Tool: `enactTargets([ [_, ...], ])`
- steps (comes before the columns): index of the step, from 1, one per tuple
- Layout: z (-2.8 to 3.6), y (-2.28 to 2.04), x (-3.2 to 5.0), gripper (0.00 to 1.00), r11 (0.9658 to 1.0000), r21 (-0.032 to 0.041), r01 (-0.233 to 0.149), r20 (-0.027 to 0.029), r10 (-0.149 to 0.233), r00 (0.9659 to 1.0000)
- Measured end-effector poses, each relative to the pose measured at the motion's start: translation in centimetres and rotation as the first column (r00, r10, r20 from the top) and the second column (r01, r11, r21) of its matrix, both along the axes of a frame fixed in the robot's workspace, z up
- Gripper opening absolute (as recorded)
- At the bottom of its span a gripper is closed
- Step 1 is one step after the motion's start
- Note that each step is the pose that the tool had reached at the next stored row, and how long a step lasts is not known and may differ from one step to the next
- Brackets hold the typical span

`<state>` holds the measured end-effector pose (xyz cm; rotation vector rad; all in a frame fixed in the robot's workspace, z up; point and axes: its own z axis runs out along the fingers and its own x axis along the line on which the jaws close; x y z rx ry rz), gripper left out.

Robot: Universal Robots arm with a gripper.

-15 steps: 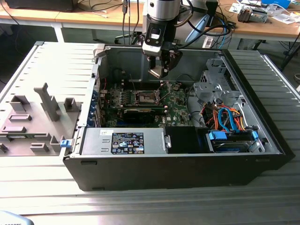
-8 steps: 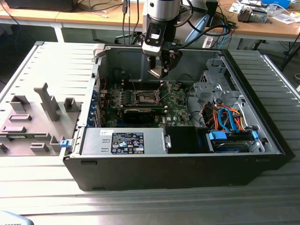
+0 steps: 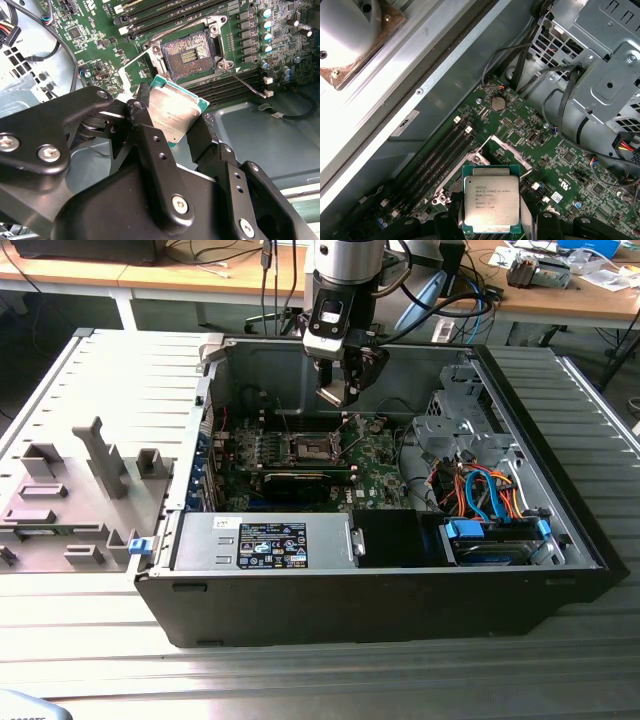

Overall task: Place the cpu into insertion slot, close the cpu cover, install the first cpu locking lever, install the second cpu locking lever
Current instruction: 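Place the cpu into insertion slot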

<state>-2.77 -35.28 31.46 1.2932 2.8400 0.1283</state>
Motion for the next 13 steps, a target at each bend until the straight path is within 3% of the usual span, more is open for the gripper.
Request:
enactTargets([
  [13,-0.01,0.01,-0.01,0.54,0.9999,-0.0048,0.014,0.0000,-0.014,0.9999],
])
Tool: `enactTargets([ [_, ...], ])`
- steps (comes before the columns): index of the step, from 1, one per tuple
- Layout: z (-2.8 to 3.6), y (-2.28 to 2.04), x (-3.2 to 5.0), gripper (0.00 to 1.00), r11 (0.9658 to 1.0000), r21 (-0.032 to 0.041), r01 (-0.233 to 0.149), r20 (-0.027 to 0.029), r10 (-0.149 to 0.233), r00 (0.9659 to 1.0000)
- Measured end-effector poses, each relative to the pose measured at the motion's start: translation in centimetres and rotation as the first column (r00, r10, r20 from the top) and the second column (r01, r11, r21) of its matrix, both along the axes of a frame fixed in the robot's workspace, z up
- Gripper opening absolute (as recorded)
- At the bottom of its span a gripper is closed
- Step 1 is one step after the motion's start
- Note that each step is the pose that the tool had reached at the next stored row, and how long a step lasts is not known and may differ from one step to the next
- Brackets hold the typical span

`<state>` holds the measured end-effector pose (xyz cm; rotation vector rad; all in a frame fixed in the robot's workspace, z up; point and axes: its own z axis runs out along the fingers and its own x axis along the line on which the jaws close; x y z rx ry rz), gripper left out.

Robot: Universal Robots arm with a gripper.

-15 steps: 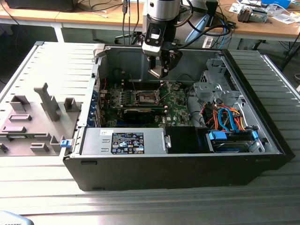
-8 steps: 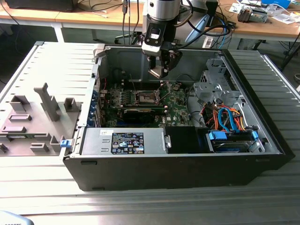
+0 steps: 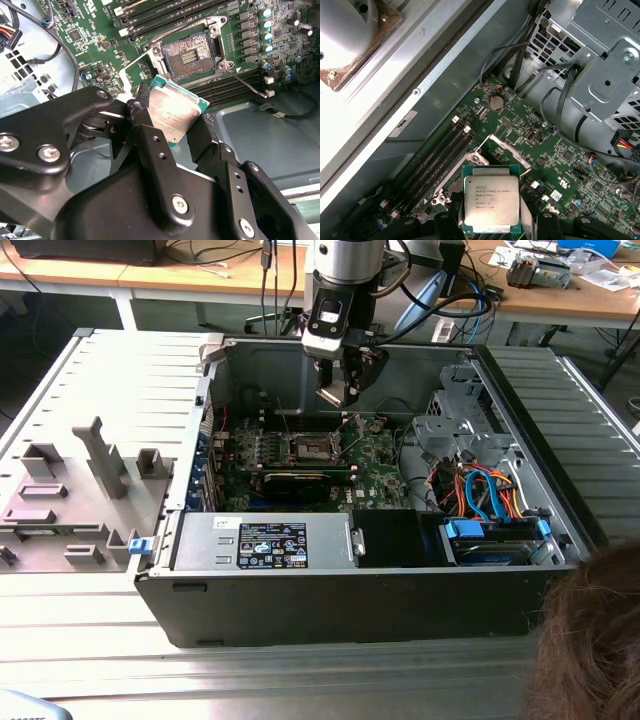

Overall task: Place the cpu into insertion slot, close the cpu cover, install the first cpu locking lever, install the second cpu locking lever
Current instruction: 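Place the cpu into insertion slot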

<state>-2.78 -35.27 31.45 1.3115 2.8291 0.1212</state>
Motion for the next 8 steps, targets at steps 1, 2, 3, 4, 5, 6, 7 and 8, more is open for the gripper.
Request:
enactTargets([
  [1,0.00,0.00,0.00,0.54,1.0000,0.0000,0.001,0.0000,-0.001,1.0000],
  [2,0.00,0.00,0.00,0.54,1.0000,-0.0001,0.001,0.0000,-0.001,1.0000],
  [3,0.00,0.00,0.00,0.54,1.0000,-0.0001,0.002,0.0000,-0.002,1.0000],
  [4,-0.01,0.00,0.00,0.54,1.0000,-0.0001,0.003,0.0000,-0.003,1.0000],
  [5,-0.01,0.00,0.00,0.54,1.0000,-0.0002,0.003,0.0000,-0.003,1.0000],
  [6,-0.01,0.00,0.00,0.54,1.0000,-0.0002,0.004,-0.0001,-0.004,1.0000],
  [7,-0.01,0.00,0.00,0.54,1.0000,-0.0002,0.004,0.0000,-0.004,1.0000],
  [8,-0.01,0.00,0.00,0.54,1.0000,-0.0002,0.005,0.0000,-0.005,1.0000],
])
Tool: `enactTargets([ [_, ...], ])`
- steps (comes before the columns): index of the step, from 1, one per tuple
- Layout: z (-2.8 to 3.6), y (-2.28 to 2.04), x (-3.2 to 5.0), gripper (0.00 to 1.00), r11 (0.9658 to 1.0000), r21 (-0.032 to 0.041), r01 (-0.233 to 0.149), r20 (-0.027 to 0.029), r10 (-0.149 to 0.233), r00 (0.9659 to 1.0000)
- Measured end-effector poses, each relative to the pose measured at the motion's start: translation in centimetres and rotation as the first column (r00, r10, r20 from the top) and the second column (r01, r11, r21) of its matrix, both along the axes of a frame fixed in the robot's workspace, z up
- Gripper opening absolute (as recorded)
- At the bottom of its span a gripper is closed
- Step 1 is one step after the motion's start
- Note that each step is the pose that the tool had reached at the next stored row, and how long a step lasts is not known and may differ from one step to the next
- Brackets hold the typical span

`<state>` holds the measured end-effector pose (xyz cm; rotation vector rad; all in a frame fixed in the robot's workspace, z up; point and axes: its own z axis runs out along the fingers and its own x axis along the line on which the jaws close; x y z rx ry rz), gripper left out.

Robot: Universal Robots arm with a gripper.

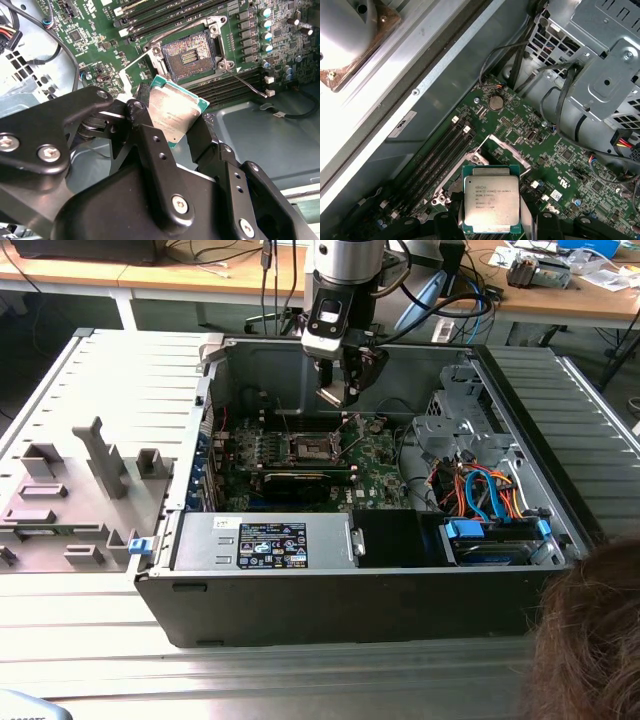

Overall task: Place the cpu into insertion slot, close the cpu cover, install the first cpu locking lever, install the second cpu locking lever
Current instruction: 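Place the cpu into insertion slot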

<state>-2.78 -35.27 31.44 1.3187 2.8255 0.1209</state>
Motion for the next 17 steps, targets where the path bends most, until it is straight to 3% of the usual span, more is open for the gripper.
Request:
enactTargets([
  [17,-0.03,0.00,0.00,0.54,0.9999,-0.0001,0.013,0.0000,-0.013,0.9999],
])
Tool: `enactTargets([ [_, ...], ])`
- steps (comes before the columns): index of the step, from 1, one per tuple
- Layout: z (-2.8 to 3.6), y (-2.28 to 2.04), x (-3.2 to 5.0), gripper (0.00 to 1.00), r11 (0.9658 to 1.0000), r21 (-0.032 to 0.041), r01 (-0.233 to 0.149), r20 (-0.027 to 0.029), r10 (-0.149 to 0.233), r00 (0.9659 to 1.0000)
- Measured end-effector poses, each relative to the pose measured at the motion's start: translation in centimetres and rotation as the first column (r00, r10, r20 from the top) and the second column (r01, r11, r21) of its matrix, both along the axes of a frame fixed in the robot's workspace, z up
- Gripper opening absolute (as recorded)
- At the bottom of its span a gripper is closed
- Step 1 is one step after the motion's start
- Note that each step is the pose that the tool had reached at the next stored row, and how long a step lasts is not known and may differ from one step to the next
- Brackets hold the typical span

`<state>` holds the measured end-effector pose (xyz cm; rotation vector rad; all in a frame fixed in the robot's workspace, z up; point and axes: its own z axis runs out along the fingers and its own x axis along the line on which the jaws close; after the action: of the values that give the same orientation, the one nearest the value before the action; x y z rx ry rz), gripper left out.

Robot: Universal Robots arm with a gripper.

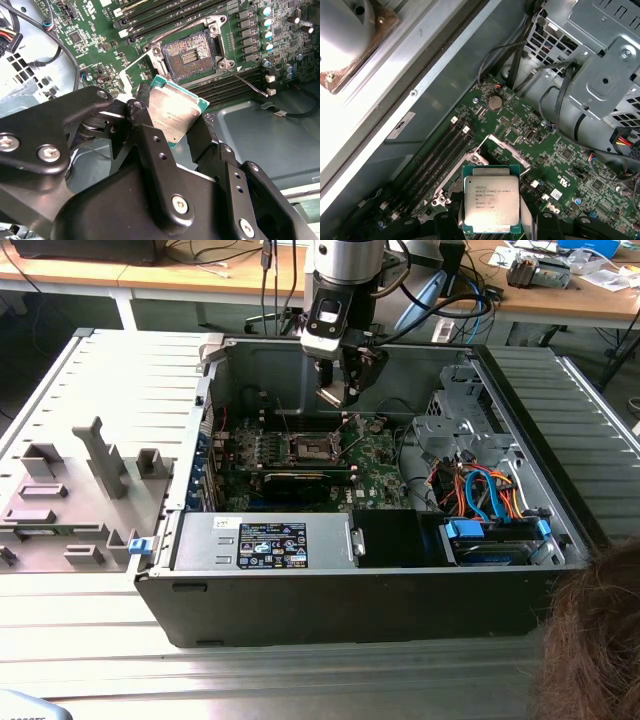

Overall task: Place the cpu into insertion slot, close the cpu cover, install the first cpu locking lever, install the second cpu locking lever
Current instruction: 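Place the cpu into insertion slot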

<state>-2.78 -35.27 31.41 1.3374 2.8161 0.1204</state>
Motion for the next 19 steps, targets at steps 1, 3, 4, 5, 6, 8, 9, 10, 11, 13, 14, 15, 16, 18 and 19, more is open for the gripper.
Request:
enactTargets([
  [1,0.00,0.00,0.00,0.54,1.0000,0.0000,0.001,0.0000,-0.001,1.0000],
  [3,-0.01,0.00,0.00,0.54,1.0000,0.0000,0.002,0.0000,-0.002,1.0000],
  [4,-0.01,0.00,0.00,0.54,1.0000,0.0000,0.002,0.0000,-0.002,1.0000],
  [5,-0.01,0.00,0.00,0.54,1.0000,0.0000,0.003,0.0000,-0.003,1.0000],
  [6,-0.01,0.00,0.00,0.54,1.0000,0.0000,0.004,0.0000,-0.004,1.0000],
  [8,-0.01,0.00,0.00,0.54,1.0000,0.0000,0.005,0.0000,-0.005,1.0000],
  [9,-0.02,0.00,0.00,0.54,1.0000,-0.0001,0.007,0.0000,-0.007,1.0000],
  [10,-0.02,0.00,0.00,0.54,1.0000,0.0000,0.008,0.0000,-0.008,1.0000],
  [11,-0.02,0.00,0.00,0.54,1.0000,0.0000,0.008,0.0000,-0.008,1.0000],
  [13,-0.03,0.00,0.00,0.54,1.0000,0.0000,0.009,0.0000,-0.009,1.0000],
  [14,-0.03,0.00,0.00,0.54,1.0000,0.0000,0.010,0.0000,-0.010,1.0000],
  [15,-0.03,0.00,0.00,0.54,0.9999,0.0000,0.010,0.0000,-0.010,0.9999],
  [16,-0.04,0.00,0.00,0.54,0.9999,0.0000,0.011,0.0000,-0.011,0.9999],
  [18,-0.05,0.00,0.00,0.54,0.9999,0.0000,0.012,0.0000,-0.012,0.9999],
  [19,-0.05,0.00,0.00,0.54,0.9999,0.0000,0.013,0.0000,-0.013,0.9999],
])
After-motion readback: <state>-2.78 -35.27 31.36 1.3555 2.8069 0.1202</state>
